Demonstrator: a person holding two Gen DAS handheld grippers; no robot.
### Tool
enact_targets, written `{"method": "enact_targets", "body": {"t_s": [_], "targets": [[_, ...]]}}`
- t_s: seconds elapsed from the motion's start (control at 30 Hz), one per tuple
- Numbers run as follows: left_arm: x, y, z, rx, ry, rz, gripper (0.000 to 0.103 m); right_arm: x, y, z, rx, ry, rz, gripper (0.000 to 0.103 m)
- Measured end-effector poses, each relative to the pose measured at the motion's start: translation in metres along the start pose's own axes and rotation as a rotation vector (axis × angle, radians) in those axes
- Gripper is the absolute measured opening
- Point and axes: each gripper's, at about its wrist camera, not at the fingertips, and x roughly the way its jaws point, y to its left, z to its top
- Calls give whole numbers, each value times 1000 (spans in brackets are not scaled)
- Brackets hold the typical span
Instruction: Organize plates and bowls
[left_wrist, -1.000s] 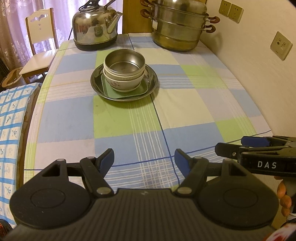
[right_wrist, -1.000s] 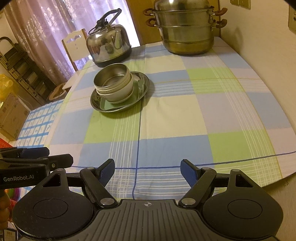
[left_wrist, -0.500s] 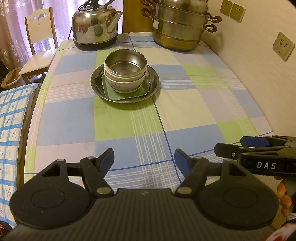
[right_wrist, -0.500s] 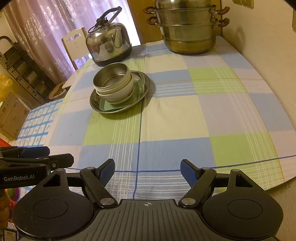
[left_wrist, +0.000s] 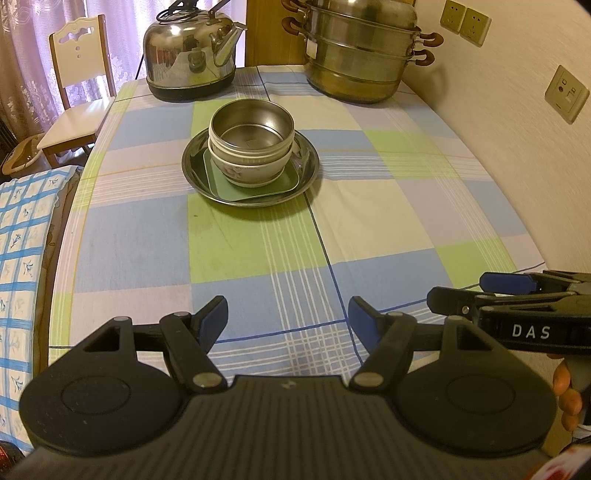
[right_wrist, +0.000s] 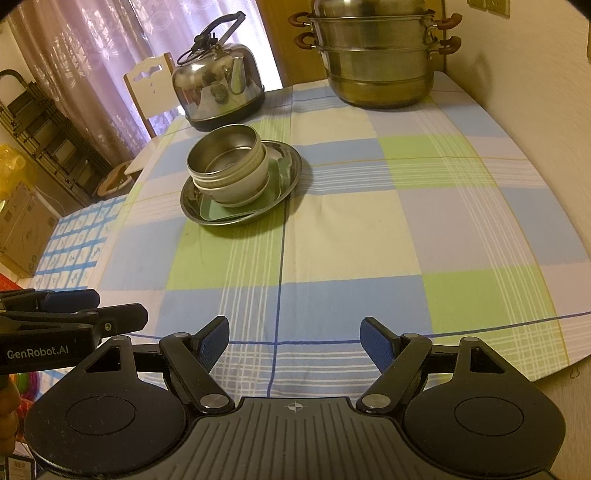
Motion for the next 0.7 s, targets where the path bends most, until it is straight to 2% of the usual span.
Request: {"method": "enact_targets", "body": {"t_s": [0.7], "targets": [[-1, 2, 2, 2, -4, -3, 70, 0, 0, 0, 0, -1, -1, 78]]}}
